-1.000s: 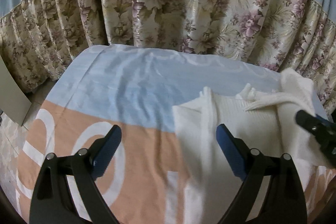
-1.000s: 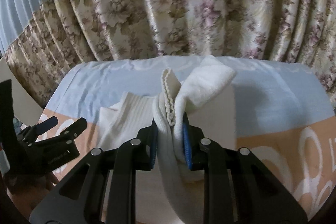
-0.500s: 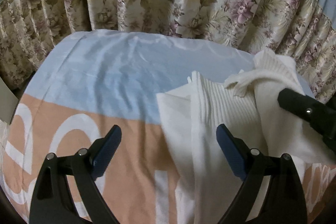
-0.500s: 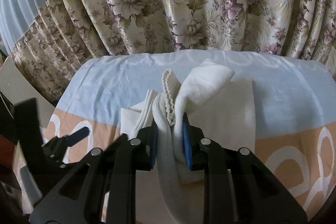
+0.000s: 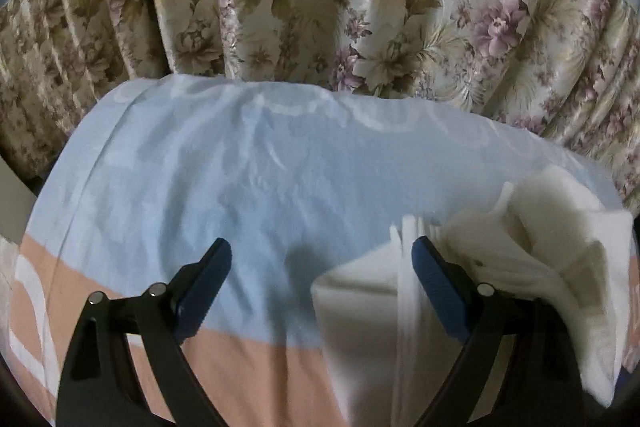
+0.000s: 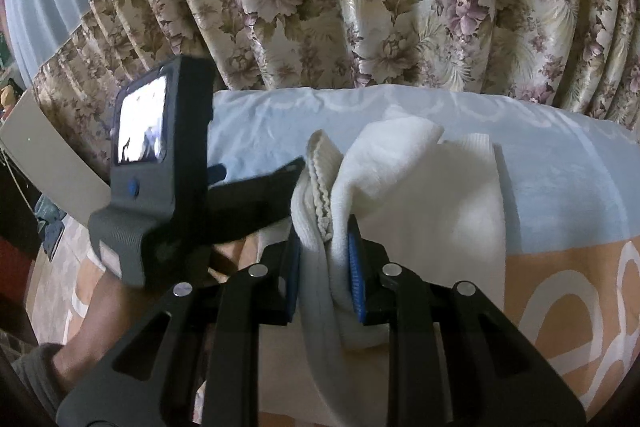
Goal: Fold small clothes
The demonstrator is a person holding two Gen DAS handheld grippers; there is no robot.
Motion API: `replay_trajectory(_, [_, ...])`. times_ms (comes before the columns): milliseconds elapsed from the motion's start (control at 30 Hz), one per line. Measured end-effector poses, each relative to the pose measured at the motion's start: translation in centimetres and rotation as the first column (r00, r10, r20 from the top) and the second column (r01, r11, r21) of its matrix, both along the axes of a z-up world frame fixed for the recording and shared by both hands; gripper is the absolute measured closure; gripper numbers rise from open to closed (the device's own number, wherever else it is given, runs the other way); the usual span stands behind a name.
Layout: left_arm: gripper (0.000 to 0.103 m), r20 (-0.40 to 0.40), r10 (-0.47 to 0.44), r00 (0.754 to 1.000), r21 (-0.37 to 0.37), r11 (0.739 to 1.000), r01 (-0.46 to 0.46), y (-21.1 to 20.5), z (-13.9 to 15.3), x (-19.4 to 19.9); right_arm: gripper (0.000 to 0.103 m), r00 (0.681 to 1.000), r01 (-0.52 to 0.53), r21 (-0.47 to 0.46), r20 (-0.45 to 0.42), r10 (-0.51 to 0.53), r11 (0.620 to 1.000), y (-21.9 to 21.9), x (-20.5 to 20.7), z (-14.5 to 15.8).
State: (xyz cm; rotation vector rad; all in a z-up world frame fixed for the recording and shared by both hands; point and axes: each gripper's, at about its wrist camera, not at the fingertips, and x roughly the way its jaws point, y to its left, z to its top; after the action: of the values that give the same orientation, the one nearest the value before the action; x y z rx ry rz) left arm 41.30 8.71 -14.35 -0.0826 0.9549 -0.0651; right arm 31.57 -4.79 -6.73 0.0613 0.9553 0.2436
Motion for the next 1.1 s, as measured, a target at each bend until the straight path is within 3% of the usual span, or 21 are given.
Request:
replay_trajectory(33, [0.011,0.006,-0.002,1.000,0.030,1.000,0.001,0.0,-0.1,0.3,0.081,1.000,0.006,0.001,0.002,-0.006,1.000,0.1,0.0,-0.2])
replay_trajectory(167, [0.011,-0.009,0.038,0.999,0.025,0.999,-0.037,2.0,-0.9,0.1,0.081,0.999,0.021,-0.011,0.024,-0.021,1.000,1.1,-0.3,-0.8])
replay_trajectory(467, [0.011,-0.030,0.081,0.996,0.042,0.996,-0.080,9.0,-2.0,-4.0,0.079,0.999,0.041,-0.074,0.013,-0.040,0.996,4.3,-1.1,-4.8])
replay_trajectory(533, [0.011,-0.037,0.083,0.996,0.055,0.995,-0.081,10.4,-2.2,-5.2,0.071,0.999,0.028,-0.112,0.025,-0.025,0.993,5.4,-1.6,-5.3])
replay_trajectory(600, [0.011,-0.033,0.083,0.996,0.072,0.994,-0.080,11.5,-2.2,-6.7,0.052,0.999,0.016,-0.121,0.031,-0.012,0.993,6.4,-2.2,-5.4])
replay_trajectory(667, [0.011,-0.027,0.088,0.996,0.075,0.993,-0.086,12.5,-2.1,-8.4,0.046,1.000,0.003,-0.105,0.026,0.000,0.994,7.0,-2.8,-5.3])
replay_trajectory(833, [0.011,-0.007,0.100,0.995,0.030,0.995,-0.100,13.0,-0.4,-12.7,0.046,0.997,-0.035,-0.017,0.066,0.036,0.999,6.8,-4.8,-2.2])
replay_trajectory(933, [0.011,0.004,0.081,0.997,-0.017,0.997,-0.081,11.7,1.1,-15.4,0.037,0.991,-0.025,0.009,0.132,0.024,1.000,4.0,-6.3,0.9])
replay_trajectory(1100, [0.011,0.025,0.019,0.999,-0.079,0.997,-0.017,6.9,3.4,-17.9,0.029,0.977,0.031,-0.072,0.212,-0.015,0.997,-3.7,-8.3,3.3])
